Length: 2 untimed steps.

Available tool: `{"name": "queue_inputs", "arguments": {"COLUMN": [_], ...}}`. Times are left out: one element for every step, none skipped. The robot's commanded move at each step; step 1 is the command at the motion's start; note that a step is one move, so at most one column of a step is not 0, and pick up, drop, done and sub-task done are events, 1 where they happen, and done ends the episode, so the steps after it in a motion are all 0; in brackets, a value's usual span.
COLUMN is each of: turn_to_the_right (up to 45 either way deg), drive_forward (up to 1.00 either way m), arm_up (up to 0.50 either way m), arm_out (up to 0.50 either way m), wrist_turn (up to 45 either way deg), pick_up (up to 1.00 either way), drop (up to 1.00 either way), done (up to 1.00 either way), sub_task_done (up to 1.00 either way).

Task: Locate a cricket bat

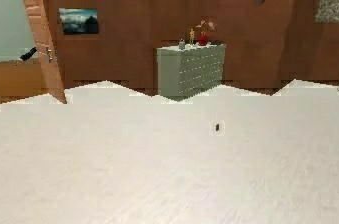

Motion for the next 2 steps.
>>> {"name": "queue_inputs", "arguments": {"turn_to_the_right": [-36.0, 0.0], "drive_forward": [0.00, 1.00], "arm_up": [0.00, 0.00], "arm_out": [0.00, 0.00], "wrist_turn": [0.0, 0.0], "pick_up": [0.00, 0.00], "drop": [0.00, 0.00], "done": [0.00, 0.00], "sub_task_done": [0.00, 0.00]}}
